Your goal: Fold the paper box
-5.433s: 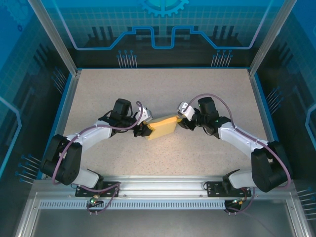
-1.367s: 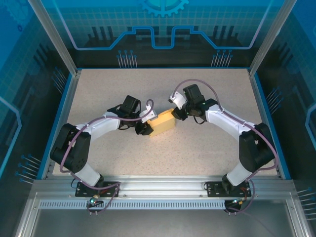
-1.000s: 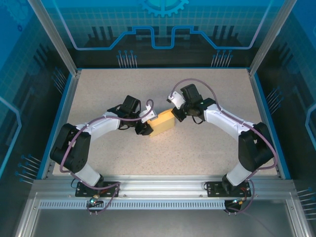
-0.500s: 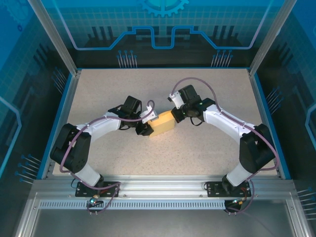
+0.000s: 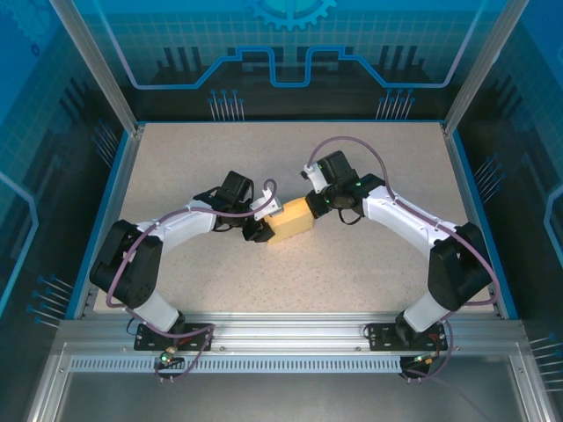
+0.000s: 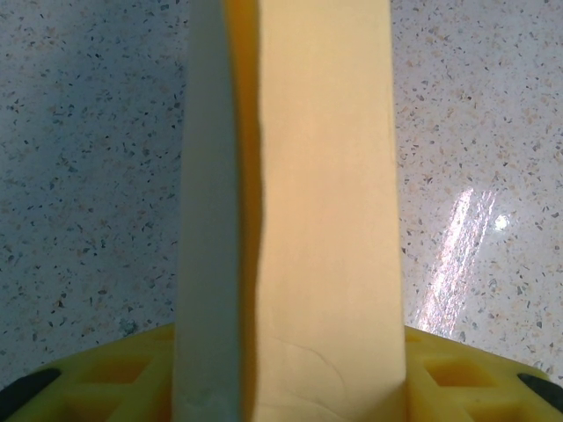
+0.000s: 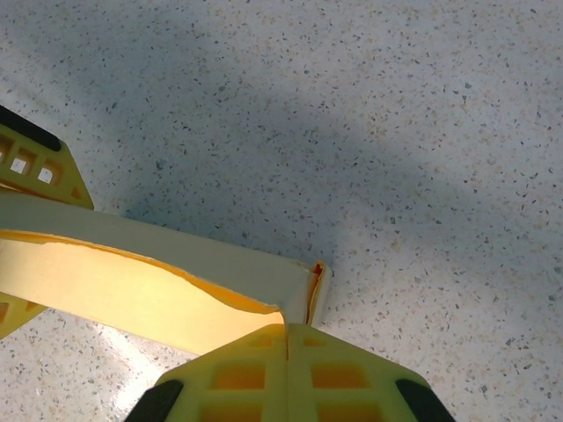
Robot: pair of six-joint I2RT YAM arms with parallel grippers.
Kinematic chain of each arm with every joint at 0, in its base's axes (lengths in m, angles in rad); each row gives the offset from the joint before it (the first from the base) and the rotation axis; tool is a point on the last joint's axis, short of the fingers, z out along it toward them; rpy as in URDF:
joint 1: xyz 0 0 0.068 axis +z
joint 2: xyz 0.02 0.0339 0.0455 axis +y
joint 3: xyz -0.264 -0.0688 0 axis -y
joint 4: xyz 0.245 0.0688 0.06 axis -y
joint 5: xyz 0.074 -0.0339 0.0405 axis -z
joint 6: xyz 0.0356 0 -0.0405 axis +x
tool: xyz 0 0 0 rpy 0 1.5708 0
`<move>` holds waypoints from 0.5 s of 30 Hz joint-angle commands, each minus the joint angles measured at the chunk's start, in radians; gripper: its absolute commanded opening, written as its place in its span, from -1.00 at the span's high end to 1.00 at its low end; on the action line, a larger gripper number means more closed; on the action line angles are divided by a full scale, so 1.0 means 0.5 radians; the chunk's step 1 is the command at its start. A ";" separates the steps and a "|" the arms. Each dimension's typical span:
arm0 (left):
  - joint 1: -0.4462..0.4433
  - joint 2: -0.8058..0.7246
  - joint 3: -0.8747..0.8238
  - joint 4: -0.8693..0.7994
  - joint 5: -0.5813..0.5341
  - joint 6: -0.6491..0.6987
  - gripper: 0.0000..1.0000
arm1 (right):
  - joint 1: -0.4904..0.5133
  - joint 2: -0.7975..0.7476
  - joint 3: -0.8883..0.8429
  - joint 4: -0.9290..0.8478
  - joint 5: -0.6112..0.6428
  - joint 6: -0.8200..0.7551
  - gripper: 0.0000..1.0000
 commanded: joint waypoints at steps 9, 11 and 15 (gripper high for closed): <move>-0.007 0.024 0.031 -0.014 -0.066 -0.002 0.02 | 0.041 -0.040 -0.003 -0.036 0.006 0.123 0.91; -0.007 0.023 0.032 -0.013 -0.072 -0.006 0.01 | 0.041 -0.051 -0.026 -0.013 -0.004 0.157 0.91; -0.007 0.024 0.032 -0.014 -0.084 -0.009 0.01 | 0.034 -0.056 -0.044 0.010 -0.018 0.211 0.91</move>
